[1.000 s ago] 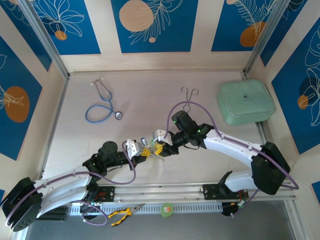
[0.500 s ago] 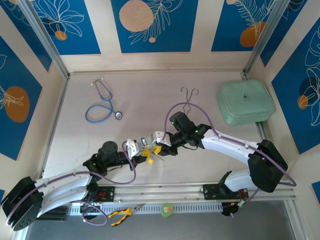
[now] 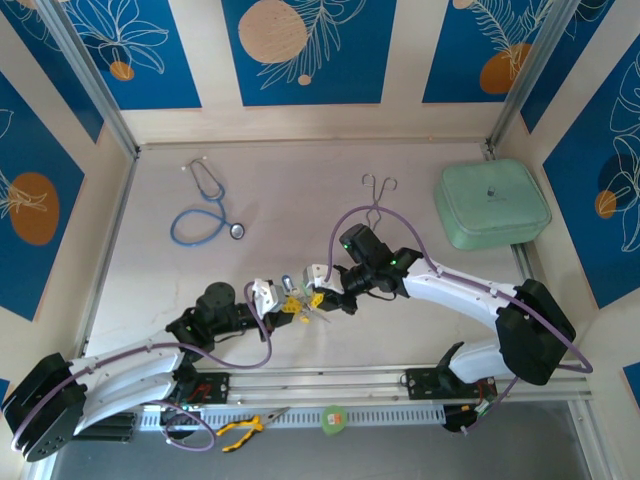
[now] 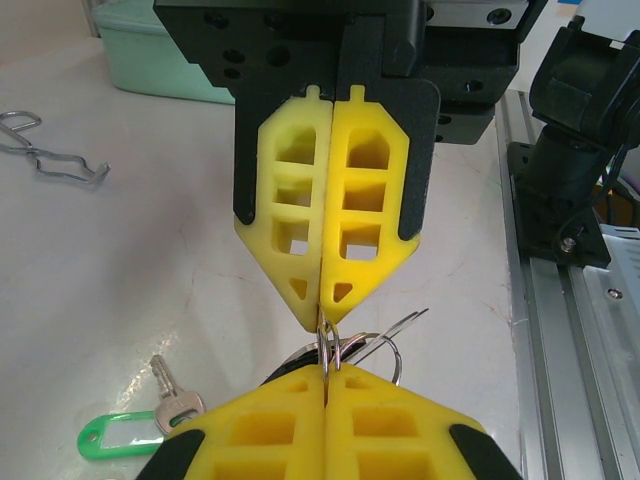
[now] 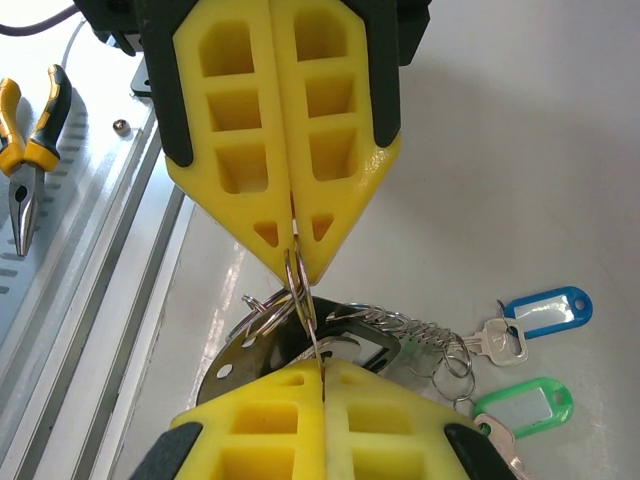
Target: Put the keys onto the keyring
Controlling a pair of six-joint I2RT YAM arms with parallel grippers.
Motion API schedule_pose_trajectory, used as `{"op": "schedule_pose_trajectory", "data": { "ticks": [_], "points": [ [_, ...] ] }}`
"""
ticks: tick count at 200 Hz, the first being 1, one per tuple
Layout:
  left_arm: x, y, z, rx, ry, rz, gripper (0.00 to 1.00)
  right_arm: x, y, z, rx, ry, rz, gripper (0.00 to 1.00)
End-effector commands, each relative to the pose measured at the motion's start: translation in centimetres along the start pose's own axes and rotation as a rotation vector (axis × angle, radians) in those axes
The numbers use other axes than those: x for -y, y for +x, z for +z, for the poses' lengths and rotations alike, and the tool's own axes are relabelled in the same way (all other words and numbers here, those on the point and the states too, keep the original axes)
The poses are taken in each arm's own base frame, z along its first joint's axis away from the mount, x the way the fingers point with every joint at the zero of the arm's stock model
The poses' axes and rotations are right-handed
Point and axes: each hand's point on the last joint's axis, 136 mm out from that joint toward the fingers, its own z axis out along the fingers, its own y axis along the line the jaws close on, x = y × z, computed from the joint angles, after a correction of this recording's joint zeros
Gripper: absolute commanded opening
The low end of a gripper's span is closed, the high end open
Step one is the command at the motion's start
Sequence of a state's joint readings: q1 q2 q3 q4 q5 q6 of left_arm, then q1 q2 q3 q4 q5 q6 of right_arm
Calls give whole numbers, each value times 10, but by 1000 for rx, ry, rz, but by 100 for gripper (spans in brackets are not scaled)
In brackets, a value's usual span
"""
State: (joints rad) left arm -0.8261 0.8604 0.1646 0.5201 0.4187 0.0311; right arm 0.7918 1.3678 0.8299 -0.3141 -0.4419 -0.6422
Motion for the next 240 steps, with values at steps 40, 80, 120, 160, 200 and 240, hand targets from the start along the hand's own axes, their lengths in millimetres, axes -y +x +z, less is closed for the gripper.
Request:
{"op": "schedule_pose_trajectory", "data": {
  "ticks": [40,80,120,160,200,240],
  "points": [
    [7,-12,0,46,36,29,0,-3,17,13,-55,-34,27,0],
    [7,-12,0,45,36,35,0,-5,-5,-3,57,-17,6,17],
    [8,-12,0,46,40,38,0,-11,-15,-5,94,-39,-28,22],
    [8,-14,-1,51,41,40,0,-8,-17,0,91,-35,-38,22],
    [9,-14,-1,53,44,40,0,-8,-18,4,89,-53,-48,21],
    [10,-15,-1,56,51,39,0,-4,-25,8,103,-64,-67,18]
  ]
}}
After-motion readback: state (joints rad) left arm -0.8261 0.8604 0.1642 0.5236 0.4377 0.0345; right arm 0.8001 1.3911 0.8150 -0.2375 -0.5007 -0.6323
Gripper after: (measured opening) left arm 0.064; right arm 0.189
